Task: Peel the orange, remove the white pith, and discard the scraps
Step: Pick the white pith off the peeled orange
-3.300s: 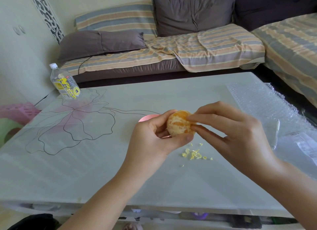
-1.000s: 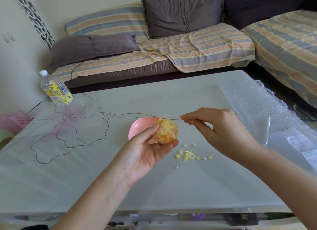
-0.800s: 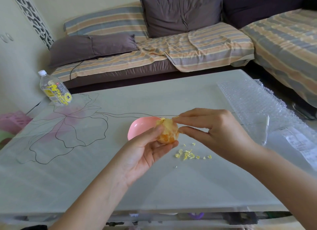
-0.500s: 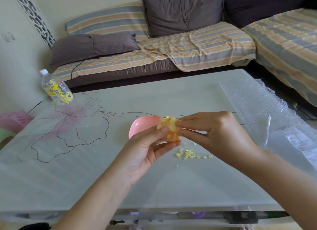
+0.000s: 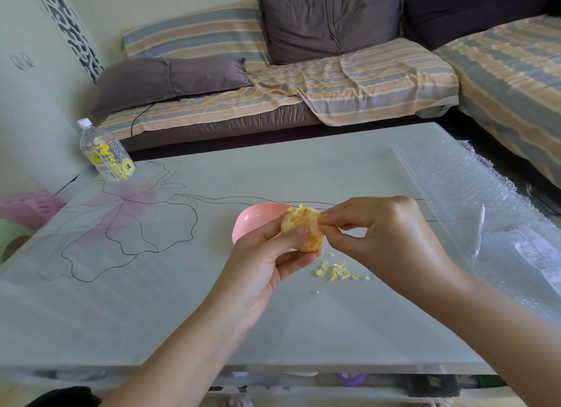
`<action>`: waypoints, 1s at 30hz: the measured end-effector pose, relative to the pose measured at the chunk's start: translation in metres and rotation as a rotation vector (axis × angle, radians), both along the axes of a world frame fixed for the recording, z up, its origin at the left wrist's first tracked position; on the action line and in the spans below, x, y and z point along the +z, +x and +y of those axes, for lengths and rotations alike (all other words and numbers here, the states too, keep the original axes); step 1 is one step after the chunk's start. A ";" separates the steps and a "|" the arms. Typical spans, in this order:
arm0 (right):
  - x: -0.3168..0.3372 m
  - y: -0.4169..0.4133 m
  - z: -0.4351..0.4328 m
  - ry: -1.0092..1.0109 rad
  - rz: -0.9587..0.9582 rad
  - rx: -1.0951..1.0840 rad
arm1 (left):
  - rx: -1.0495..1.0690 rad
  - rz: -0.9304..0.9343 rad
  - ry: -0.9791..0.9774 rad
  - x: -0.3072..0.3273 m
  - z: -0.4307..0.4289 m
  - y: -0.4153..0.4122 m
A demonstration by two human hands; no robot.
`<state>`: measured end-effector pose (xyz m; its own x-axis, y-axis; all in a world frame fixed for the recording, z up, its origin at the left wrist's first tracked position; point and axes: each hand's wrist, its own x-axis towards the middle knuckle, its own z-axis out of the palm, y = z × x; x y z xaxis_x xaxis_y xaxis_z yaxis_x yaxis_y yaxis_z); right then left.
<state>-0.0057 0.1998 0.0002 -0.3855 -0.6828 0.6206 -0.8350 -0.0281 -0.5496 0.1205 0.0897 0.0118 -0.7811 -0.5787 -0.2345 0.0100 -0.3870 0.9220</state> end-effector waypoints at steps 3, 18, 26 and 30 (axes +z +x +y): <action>0.004 -0.007 0.003 -0.001 -0.049 0.064 | -0.041 -0.018 0.035 0.003 -0.001 0.000; 0.008 -0.010 0.010 0.120 0.295 0.133 | -0.208 -0.120 -0.346 0.005 -0.005 0.006; 0.006 -0.009 0.010 0.145 0.368 0.173 | -0.182 -0.177 -0.441 0.005 -0.007 0.008; 0.004 -0.010 0.009 0.172 0.375 0.200 | -0.171 -0.184 -0.477 0.003 -0.007 0.007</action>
<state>-0.0155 0.2092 0.0041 -0.0057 -0.8264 0.5631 -0.9646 -0.1439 -0.2208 0.1279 0.0827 0.0146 -0.8444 -0.5224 -0.1187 -0.1948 0.0931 0.9764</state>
